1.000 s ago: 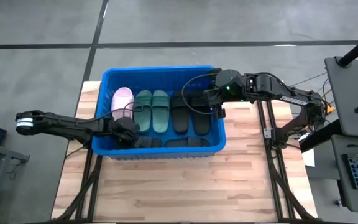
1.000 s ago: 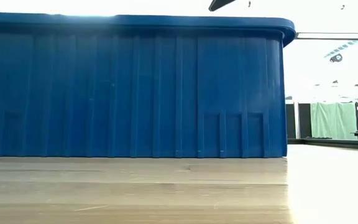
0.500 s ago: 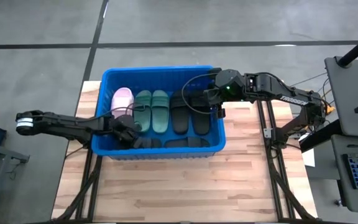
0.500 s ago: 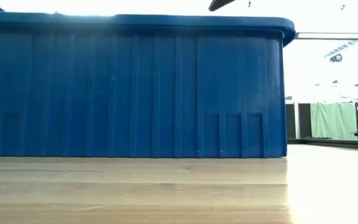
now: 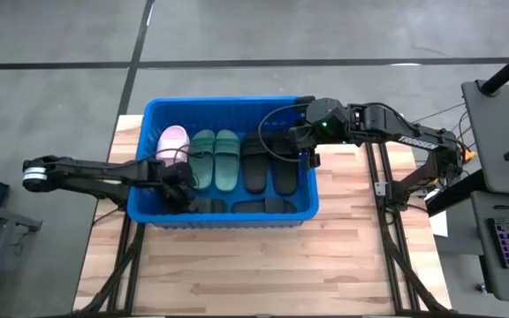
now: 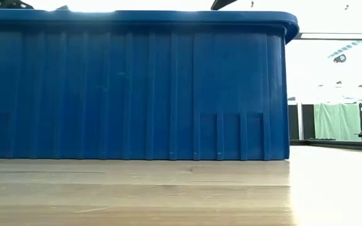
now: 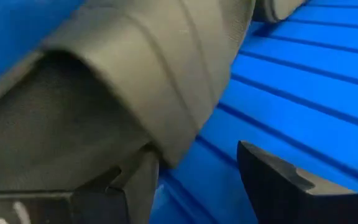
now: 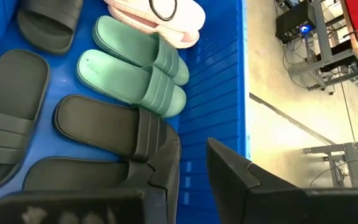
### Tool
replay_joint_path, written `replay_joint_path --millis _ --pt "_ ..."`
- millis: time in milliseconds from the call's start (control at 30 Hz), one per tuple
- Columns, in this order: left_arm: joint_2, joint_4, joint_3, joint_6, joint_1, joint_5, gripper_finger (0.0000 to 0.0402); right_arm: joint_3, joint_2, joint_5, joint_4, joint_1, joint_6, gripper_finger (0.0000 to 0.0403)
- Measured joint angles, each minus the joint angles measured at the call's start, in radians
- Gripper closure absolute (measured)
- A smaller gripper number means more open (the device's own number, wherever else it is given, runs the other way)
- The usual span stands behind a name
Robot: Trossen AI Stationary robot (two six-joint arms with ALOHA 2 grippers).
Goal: Pick and place slides into bin
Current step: Put the black slide into the blue bin, then return to Home Position
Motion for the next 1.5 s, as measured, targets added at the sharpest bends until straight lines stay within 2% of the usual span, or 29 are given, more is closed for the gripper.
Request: replay_joint_path --millis 267,700,967,1300,1500 --pt "0.003 -0.179 0.082 0.029 0.000 -0.029 0.0201 0.000 0.000 0.000 0.001 0.000 0.000 0.0323" --pt "0.015 -0.404 0.198 0.027 0.001 -0.075 0.0201 0.000 0.000 0.000 0.002 0.000 -0.024 0.0332" --pt "0.028 -0.437 0.309 0.024 0.001 -0.070 0.0201 0.000 0.000 0.000 0.004 0.000 -0.032 0.0326" --pt "0.066 -0.639 0.472 0.059 0.001 -0.092 0.0201 0.000 0.000 0.000 0.011 0.000 -0.051 0.0332" --pt "0.069 -0.613 0.584 0.138 0.000 -0.130 0.0201 0.000 -0.003 0.009 0.034 0.000 -0.044 0.0329"
